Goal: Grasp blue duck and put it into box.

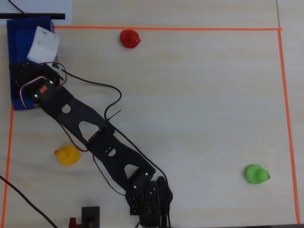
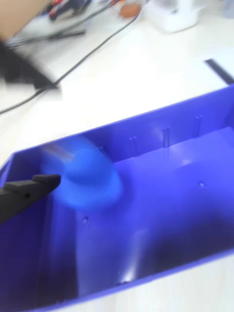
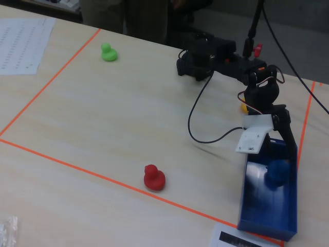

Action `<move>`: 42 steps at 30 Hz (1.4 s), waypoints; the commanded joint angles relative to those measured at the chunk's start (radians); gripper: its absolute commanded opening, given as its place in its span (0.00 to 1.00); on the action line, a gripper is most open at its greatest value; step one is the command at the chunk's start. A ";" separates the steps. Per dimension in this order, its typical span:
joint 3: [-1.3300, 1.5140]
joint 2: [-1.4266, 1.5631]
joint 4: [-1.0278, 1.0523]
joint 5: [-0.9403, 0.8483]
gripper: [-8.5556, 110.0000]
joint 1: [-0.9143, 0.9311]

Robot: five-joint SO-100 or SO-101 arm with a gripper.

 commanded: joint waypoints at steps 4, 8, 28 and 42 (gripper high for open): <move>-0.161 0.143 0.221 -0.060 0.16 0.069; 0.011 0.400 0.350 -0.107 0.07 0.196; 2.520 2.240 -0.233 -0.588 0.07 0.640; 3.027 2.715 -0.109 -0.773 0.07 0.815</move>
